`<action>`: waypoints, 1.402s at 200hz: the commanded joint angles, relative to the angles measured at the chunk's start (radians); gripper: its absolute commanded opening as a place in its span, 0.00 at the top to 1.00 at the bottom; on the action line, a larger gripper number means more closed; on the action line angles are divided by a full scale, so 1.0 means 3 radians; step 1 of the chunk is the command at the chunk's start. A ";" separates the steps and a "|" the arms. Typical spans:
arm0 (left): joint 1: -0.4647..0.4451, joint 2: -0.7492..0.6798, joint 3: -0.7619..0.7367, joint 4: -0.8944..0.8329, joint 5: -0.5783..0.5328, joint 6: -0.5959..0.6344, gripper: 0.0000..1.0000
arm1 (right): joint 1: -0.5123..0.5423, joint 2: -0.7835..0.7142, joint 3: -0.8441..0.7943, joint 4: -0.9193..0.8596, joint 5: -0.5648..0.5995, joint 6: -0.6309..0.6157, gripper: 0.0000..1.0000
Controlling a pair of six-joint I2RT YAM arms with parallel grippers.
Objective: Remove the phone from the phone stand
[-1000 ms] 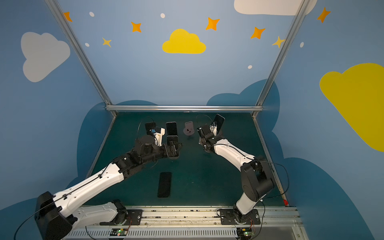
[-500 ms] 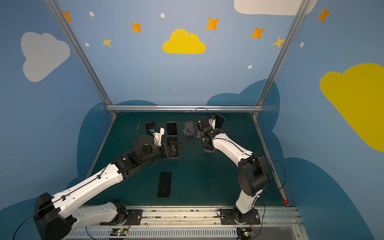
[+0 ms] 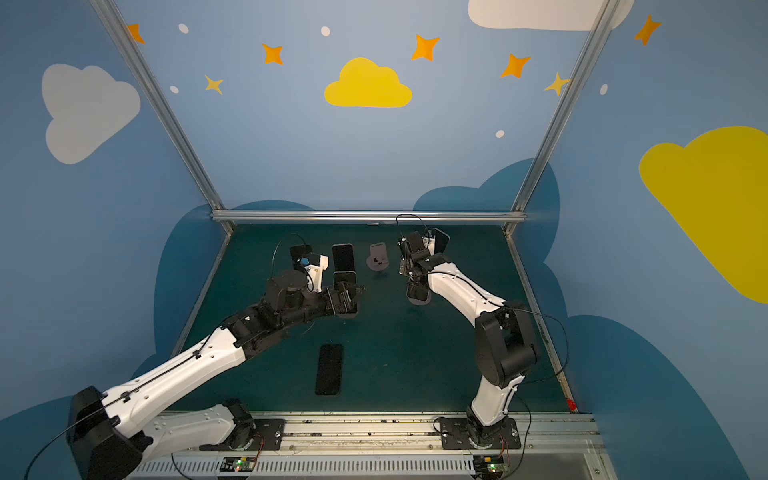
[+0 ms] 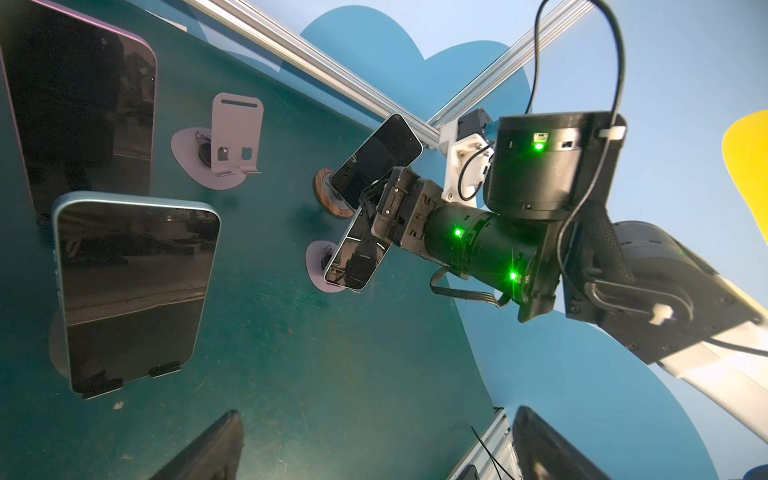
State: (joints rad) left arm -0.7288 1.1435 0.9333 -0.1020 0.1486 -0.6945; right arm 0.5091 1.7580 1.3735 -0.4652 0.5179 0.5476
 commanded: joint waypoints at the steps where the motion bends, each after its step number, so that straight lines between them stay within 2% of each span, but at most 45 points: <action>1: -0.0003 -0.0033 0.0085 0.0023 0.0021 0.0014 0.00 | -0.0024 0.0090 0.0117 0.0047 -0.0049 -0.0087 0.08; 115: 0.0000 -0.0005 0.0085 0.0022 0.0021 0.0017 0.00 | -0.0044 0.0192 0.0116 0.0160 0.0076 -0.0097 0.15; 206: 0.0001 -0.0007 0.0089 0.0018 0.0023 0.0019 0.00 | -0.0045 0.0208 0.0065 0.0246 0.0052 -0.0033 0.28; 280: 0.0000 -0.0007 0.0085 0.0013 0.0001 0.0033 0.00 | -0.0046 0.0104 -0.0050 0.0364 0.0040 -0.0132 0.35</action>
State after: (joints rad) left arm -0.7288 1.1435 0.9333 -0.1020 0.1490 -0.6941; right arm 0.5007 1.8133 1.3766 -0.3931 0.5220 0.5228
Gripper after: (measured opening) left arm 0.998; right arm 0.736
